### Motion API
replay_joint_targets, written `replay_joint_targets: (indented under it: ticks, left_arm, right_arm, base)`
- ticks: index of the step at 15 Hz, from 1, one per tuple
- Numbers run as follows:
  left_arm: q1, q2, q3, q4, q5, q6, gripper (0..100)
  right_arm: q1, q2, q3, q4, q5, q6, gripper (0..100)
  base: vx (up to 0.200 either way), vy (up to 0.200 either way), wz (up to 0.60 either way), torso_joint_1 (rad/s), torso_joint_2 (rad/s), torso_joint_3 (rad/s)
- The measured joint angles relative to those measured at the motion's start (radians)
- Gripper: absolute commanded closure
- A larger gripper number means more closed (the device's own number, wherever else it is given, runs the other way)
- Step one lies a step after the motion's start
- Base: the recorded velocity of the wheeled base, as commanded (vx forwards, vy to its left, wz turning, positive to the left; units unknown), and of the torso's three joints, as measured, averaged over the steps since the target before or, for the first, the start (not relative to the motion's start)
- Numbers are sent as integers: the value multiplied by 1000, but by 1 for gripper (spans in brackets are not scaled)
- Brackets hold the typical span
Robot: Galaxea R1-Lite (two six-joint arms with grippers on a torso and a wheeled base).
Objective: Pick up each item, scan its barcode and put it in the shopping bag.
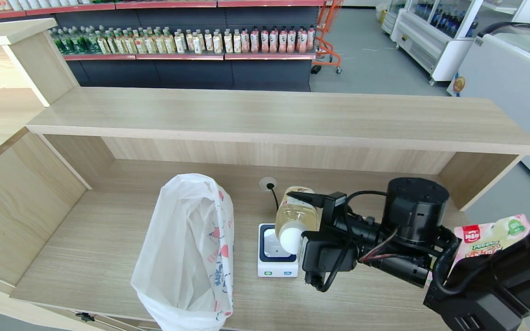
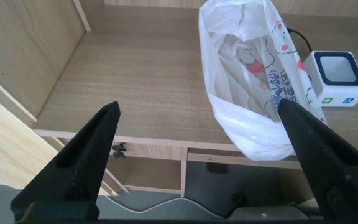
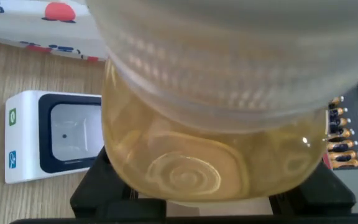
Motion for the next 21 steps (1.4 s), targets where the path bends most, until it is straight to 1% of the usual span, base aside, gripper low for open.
replay_joint_targets:
  ticks: [2,3,5,8,10,11,15,21]
  left_arm:
    - [0,0,0,0,0,0,0]
    - [-1,0,0,0,0,1,0]
    - [-1,0,0,0,0,1,0]
    - [1,0,0,0,0,0,0]
    - [0,0,0,0,0,1,0]
    - [0,0,0,0,0,1,0]
    - [0,0,0,0,0,1,0]
    - [0,0,0,0,0,1,0]
  right_arm:
    - [-1,16,19,-29,-4,0,100]
    - [1,26,34,-47,0,1,100]
    - [0,45,61,-138,1,3,100]
    - [-1,80,119,-226,-2,0,100]
    - [0,114,159,-350,-12,-12,100]
    - [1,133,187,-379,-18,-21,100]
    - [2,187,251,-386,-21,-66,100]
    - [-10,207,264,-388,-9,-92,100]
  base:
    - [0,200,0,15,7,5]
    - [0,0,0,0,0,0]
    - [0,0,0,0,0,0]
    - [0,0,0,0,0,0]
    - [0,0,0,0,0,0]
    - [0,0,0,0,0,0]
    - [0,0,0,0,0,0]
    - [0,0,0,0,0,0]
